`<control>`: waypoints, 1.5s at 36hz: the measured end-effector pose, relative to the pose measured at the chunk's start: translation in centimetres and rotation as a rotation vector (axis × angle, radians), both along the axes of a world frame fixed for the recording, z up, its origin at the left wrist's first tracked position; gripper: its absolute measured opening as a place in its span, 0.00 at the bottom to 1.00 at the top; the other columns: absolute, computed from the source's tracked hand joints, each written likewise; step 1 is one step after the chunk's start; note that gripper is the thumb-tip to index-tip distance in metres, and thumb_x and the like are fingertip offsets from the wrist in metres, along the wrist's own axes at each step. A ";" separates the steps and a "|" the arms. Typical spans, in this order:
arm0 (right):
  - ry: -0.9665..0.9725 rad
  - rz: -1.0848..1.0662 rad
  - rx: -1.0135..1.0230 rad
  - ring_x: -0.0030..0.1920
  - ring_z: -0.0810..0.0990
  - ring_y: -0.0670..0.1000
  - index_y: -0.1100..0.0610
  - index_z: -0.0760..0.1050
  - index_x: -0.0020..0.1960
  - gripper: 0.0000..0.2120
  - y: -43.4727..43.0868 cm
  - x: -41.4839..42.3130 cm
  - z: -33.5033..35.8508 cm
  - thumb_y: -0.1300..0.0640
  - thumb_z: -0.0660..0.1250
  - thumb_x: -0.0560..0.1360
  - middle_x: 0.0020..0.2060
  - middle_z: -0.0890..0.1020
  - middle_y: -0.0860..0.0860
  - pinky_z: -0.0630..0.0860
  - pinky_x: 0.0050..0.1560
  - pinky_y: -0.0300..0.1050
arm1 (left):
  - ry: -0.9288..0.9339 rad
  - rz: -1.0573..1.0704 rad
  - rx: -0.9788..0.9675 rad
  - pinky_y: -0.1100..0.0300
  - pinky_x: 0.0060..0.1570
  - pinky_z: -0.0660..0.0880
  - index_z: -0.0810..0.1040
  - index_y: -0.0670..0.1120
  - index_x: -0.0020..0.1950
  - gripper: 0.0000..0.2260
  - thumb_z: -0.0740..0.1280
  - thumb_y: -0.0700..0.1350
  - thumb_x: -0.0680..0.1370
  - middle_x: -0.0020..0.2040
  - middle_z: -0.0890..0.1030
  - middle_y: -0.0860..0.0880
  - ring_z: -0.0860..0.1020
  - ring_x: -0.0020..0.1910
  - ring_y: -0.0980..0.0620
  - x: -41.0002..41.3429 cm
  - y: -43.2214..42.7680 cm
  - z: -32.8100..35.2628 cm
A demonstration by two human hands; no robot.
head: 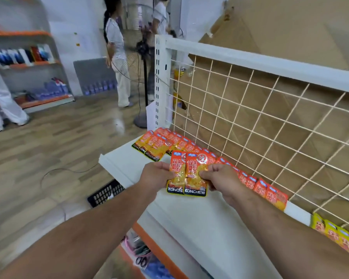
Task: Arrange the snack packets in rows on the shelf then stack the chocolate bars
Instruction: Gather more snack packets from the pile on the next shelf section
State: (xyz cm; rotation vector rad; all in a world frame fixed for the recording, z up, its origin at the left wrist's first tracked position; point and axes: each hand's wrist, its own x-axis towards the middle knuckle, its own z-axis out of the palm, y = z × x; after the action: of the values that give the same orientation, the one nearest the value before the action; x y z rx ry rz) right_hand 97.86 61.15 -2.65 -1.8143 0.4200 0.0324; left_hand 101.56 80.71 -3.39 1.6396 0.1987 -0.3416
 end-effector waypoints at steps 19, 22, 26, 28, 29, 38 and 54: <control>0.003 -0.385 0.012 0.23 0.67 0.51 0.58 0.70 0.32 0.16 7.8 8.8 -1.7 0.66 0.73 0.73 0.22 0.70 0.53 0.66 0.26 0.39 | -0.194 -0.364 0.307 0.61 0.43 0.74 0.79 0.47 0.42 0.09 0.76 0.36 0.69 0.41 0.79 0.50 0.78 0.43 0.50 17.0 4.3 -2.1; 0.023 -0.442 0.020 0.24 0.68 0.52 0.58 0.71 0.34 0.14 8.4 8.8 -1.7 0.67 0.73 0.73 0.24 0.71 0.55 0.66 0.25 0.40 | -0.266 -0.417 0.411 0.58 0.49 0.75 0.76 0.52 0.37 0.11 0.75 0.38 0.68 0.43 0.81 0.50 0.80 0.47 0.48 18.2 4.2 -2.6; 0.047 -0.474 0.038 0.24 0.67 0.52 0.57 0.69 0.35 0.15 8.9 8.7 -1.9 0.67 0.73 0.74 0.27 0.70 0.55 0.66 0.24 0.40 | -0.374 -0.469 0.533 0.61 0.48 0.74 0.75 0.52 0.38 0.09 0.73 0.41 0.69 0.42 0.81 0.53 0.80 0.48 0.50 18.6 4.3 -2.8; 0.056 -0.490 0.021 0.24 0.68 0.52 0.58 0.70 0.36 0.14 9.1 8.8 -2.0 0.66 0.73 0.73 0.28 0.71 0.56 0.66 0.25 0.40 | -0.430 -0.491 0.572 0.60 0.48 0.75 0.73 0.52 0.38 0.09 0.72 0.41 0.70 0.43 0.81 0.52 0.80 0.47 0.49 18.8 4.4 -2.9; 0.058 -0.495 0.012 0.24 0.68 0.52 0.59 0.71 0.37 0.12 9.2 8.8 -1.9 0.66 0.73 0.73 0.29 0.72 0.57 0.66 0.25 0.40 | -0.457 -0.503 0.598 0.59 0.47 0.75 0.73 0.52 0.38 0.09 0.71 0.41 0.70 0.44 0.82 0.52 0.80 0.48 0.49 18.9 4.4 -2.9; 0.066 -0.518 -0.032 0.25 0.69 0.53 0.59 0.71 0.35 0.13 9.9 8.7 -1.6 0.65 0.73 0.73 0.28 0.72 0.58 0.67 0.28 0.43 | -0.581 -0.598 0.754 0.57 0.41 0.69 0.73 0.46 0.53 0.09 0.66 0.42 0.74 0.50 0.81 0.46 0.79 0.52 0.43 19.1 4.6 -2.7; 0.137 -0.503 -0.030 0.22 0.67 0.51 0.60 0.73 0.39 0.11 10.8 9.8 -2.0 0.62 0.73 0.75 0.23 0.71 0.54 0.64 0.24 0.38 | -0.724 -0.610 0.811 0.54 0.41 0.73 0.70 0.46 0.53 0.11 0.64 0.52 0.79 0.50 0.82 0.46 0.80 0.51 0.43 19.5 5.3 -2.6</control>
State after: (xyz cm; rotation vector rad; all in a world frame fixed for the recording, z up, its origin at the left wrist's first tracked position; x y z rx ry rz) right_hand 107.63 71.91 -4.60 -1.6950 0.9673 -0.2000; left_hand 121.02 86.05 -5.95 2.4997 -0.8267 -0.0905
